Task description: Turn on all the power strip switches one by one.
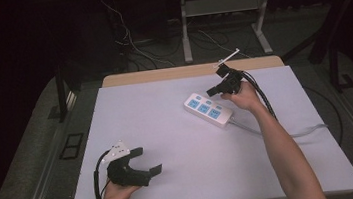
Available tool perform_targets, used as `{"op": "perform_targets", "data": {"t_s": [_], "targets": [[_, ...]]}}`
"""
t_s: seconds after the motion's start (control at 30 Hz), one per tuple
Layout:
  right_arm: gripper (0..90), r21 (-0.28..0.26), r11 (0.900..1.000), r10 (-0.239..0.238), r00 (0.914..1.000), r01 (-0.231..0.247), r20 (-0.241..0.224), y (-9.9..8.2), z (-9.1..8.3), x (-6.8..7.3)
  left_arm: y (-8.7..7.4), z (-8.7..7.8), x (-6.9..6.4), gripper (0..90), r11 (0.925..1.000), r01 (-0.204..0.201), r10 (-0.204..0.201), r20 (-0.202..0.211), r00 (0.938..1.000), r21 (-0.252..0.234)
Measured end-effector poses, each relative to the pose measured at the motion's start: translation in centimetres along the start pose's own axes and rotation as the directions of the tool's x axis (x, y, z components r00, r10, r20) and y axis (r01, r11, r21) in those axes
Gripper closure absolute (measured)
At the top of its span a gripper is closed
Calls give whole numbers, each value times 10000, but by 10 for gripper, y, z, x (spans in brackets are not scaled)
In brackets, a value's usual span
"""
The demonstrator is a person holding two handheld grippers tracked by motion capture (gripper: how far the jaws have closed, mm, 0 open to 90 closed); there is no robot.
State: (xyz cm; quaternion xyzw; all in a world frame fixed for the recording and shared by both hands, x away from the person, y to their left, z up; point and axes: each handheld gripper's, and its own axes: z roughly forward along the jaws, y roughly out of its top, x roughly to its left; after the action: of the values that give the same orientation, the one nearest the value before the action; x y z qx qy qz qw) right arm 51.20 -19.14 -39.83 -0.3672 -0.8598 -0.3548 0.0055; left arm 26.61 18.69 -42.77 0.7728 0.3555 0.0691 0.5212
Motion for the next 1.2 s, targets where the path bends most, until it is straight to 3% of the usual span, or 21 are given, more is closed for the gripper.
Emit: {"op": "perform_targets", "data": {"t_s": [0.37, 0.53, 0.7, 0.8, 1.03, 1.2], "targets": [[900, 633, 9980, -1, 9995, 20, -312, -5, 16, 1, 0, 2, 0, 0, 9999, -81, 81, 48, 10000, 96], [900, 660, 9975, -230, 9997, 235, -78, -4, 17, 4, 0, 2, 0, 0, 9999, -63, 63, 50, 10000, 123], [900, 598, 9980, -195, 9998, 200, -99, -5, 17, 3, 0, 3, -1, 0, 9999, -86, 85, 69, 9999, 149], [900, 544, 9974, -477, 9989, 475, 32, -6, 18, 5, -1, 3, -1, 0, 9998, -105, 103, 95, 9999, 161], [900, -62, 9997, -240, 9996, 240, -141, -15, 18, 1, -1, 6, -2, 0, 9995, -158, 155, 131, 9998, 260], [900, 49, 9998, -202, 9998, 202, 29, -14, 18, 3, -2, 6, -3, 0, 9996, -118, 116, 92, 9999, 255]]}}
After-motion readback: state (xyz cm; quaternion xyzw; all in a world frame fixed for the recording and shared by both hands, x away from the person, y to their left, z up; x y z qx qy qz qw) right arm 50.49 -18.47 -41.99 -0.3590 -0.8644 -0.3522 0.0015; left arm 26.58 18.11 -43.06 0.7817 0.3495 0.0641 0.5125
